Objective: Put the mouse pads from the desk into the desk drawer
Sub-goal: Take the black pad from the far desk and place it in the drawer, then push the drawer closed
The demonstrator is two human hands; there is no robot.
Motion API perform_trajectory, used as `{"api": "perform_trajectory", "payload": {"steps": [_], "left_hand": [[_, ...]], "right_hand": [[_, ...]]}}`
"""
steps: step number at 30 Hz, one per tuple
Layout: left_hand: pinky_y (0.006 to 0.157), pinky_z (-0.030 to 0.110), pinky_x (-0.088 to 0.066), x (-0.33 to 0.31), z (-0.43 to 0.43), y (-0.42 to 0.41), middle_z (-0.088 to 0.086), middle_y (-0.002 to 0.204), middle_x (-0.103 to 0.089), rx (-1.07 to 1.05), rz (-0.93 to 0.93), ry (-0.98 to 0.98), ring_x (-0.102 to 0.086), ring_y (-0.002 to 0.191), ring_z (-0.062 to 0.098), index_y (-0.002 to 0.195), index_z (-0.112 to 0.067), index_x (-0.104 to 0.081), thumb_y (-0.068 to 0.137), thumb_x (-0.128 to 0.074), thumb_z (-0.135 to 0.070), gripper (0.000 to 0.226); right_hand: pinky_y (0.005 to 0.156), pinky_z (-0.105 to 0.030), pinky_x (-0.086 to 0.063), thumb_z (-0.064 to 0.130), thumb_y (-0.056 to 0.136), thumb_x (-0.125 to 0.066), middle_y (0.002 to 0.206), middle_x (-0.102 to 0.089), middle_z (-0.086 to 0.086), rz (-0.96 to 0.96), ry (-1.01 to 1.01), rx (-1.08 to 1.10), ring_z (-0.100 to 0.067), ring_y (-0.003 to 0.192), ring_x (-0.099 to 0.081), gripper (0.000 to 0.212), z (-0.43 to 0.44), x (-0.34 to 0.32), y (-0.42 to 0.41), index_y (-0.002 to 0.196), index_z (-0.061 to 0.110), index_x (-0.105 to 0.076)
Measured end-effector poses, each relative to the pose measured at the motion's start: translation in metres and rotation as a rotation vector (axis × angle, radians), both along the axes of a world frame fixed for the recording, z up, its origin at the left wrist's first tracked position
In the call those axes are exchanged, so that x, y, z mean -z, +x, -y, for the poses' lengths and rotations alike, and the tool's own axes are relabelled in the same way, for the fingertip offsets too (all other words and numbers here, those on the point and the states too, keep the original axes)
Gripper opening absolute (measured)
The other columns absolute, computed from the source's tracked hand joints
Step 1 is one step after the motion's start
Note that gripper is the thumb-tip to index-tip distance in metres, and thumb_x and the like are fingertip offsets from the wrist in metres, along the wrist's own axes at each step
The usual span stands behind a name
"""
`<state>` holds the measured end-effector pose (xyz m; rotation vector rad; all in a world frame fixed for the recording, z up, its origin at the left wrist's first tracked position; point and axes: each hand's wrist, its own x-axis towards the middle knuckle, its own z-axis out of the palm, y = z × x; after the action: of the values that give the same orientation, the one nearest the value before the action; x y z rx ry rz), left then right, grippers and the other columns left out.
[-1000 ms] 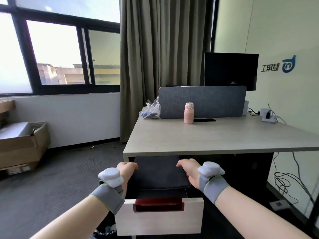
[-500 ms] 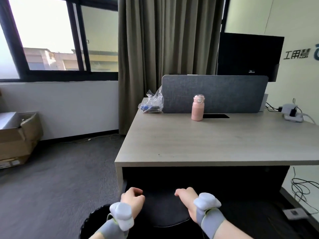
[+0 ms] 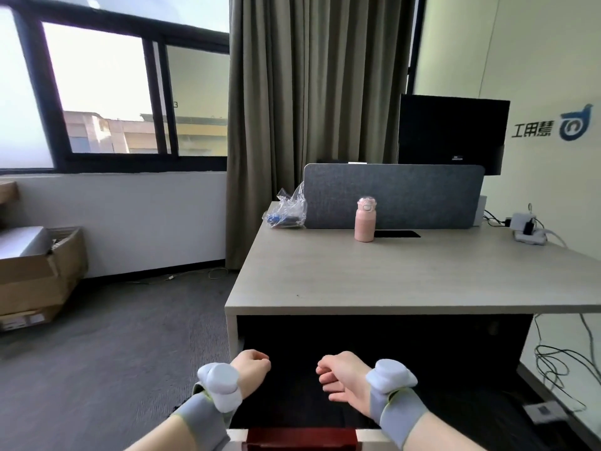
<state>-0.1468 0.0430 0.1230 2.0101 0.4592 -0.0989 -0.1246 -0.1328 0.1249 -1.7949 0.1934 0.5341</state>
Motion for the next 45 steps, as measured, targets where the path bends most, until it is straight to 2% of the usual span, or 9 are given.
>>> {"api": "perform_trajectory", "payload": {"steps": [4,8,16,23,27,33,35,38,45], "left_hand": [[0.067,0.026,-0.050,-0.011,0.006,-0.037,0.003,0.076,-0.063,0.122,0.013,0.020,-0.065,0.077,0.022,0.079,-0.019,-0.060,0.085,-0.047,-0.005,0.020],[0.047,0.016,-0.047,-0.022,0.013,-0.078,-0.003,0.056,-0.061,0.256,-0.076,0.072,-0.053,0.038,0.003,0.073,-0.014,-0.060,0.084,-0.045,0.000,0.024],[0.036,0.011,-0.037,-0.024,0.008,-0.093,-0.002,0.051,-0.051,0.253,-0.145,0.321,-0.041,0.025,0.002,0.050,-0.018,-0.054,0.074,-0.046,-0.008,0.026],[0.052,0.014,-0.038,-0.014,0.002,-0.054,-0.007,0.054,-0.050,0.225,-0.131,0.312,-0.046,0.048,0.006,0.047,-0.021,-0.051,0.075,-0.049,-0.015,0.028],[0.049,0.014,-0.032,-0.009,-0.001,-0.035,-0.010,0.053,-0.043,0.206,-0.092,0.339,-0.042,0.051,0.005,0.050,-0.021,-0.049,0.078,-0.049,-0.018,0.028],[0.065,0.018,-0.050,0.016,-0.019,0.026,-0.003,0.066,-0.059,0.039,-0.110,0.250,-0.053,0.060,0.017,0.047,-0.025,-0.063,0.067,-0.051,-0.032,0.024],[0.060,0.022,-0.052,0.024,-0.023,0.046,0.000,0.062,-0.055,0.024,-0.123,0.149,-0.052,0.056,0.018,0.056,-0.020,-0.059,0.074,-0.052,-0.022,0.019],[0.038,0.013,-0.028,0.028,-0.024,0.057,0.005,0.052,-0.040,-0.029,-0.116,-0.135,-0.037,0.043,0.015,0.056,-0.010,-0.045,0.066,-0.049,-0.003,0.013],[0.045,0.014,-0.018,0.023,-0.026,0.113,-0.001,0.045,-0.025,-0.200,0.020,-0.525,-0.021,0.041,0.013,0.057,-0.015,-0.036,0.080,-0.051,-0.001,0.031]], "right_hand": [[0.068,-0.023,-0.046,0.014,0.087,-0.048,0.073,-0.059,-0.004,0.023,0.008,-0.105,-0.014,0.067,-0.053,0.019,0.007,-0.022,-0.045,0.072,0.011,-0.059],[0.069,-0.024,-0.051,0.012,0.088,-0.045,0.074,-0.062,-0.006,-0.024,-0.027,-0.169,-0.017,0.069,-0.060,0.025,0.024,-0.023,-0.080,0.070,0.008,-0.060],[0.079,-0.031,-0.049,0.025,0.091,-0.046,0.077,-0.060,-0.014,-0.120,-0.155,-0.131,-0.028,0.089,-0.059,0.037,0.038,-0.021,-0.089,0.066,0.002,-0.059],[0.063,-0.029,-0.051,0.026,0.087,-0.051,0.075,-0.061,-0.016,-0.106,-0.107,-0.023,-0.023,0.064,-0.055,0.035,0.029,-0.013,-0.047,0.065,0.000,-0.061],[0.064,-0.028,-0.049,0.025,0.089,-0.049,0.078,-0.062,-0.014,-0.113,-0.065,0.013,-0.025,0.078,-0.058,0.035,0.027,-0.014,-0.027,0.066,0.001,-0.062],[0.067,-0.030,-0.049,0.023,0.089,-0.049,0.076,-0.063,-0.014,-0.144,0.005,0.064,-0.026,0.076,-0.059,0.037,0.023,-0.009,0.031,0.065,0.000,-0.063],[0.064,-0.029,-0.048,0.019,0.088,-0.050,0.074,-0.063,-0.013,-0.127,0.040,0.113,-0.024,0.071,-0.059,0.034,0.020,-0.003,0.049,0.063,0.000,-0.062],[0.061,-0.027,-0.047,0.011,0.087,-0.049,0.073,-0.064,-0.010,-0.068,0.090,0.202,-0.023,0.070,-0.062,0.022,0.014,0.000,0.060,0.069,0.002,-0.060],[0.069,-0.034,-0.046,0.008,0.088,-0.053,0.081,-0.055,-0.015,-0.070,0.246,0.308,-0.034,0.095,-0.056,0.015,0.001,0.003,0.115,0.075,0.000,-0.053]]}}
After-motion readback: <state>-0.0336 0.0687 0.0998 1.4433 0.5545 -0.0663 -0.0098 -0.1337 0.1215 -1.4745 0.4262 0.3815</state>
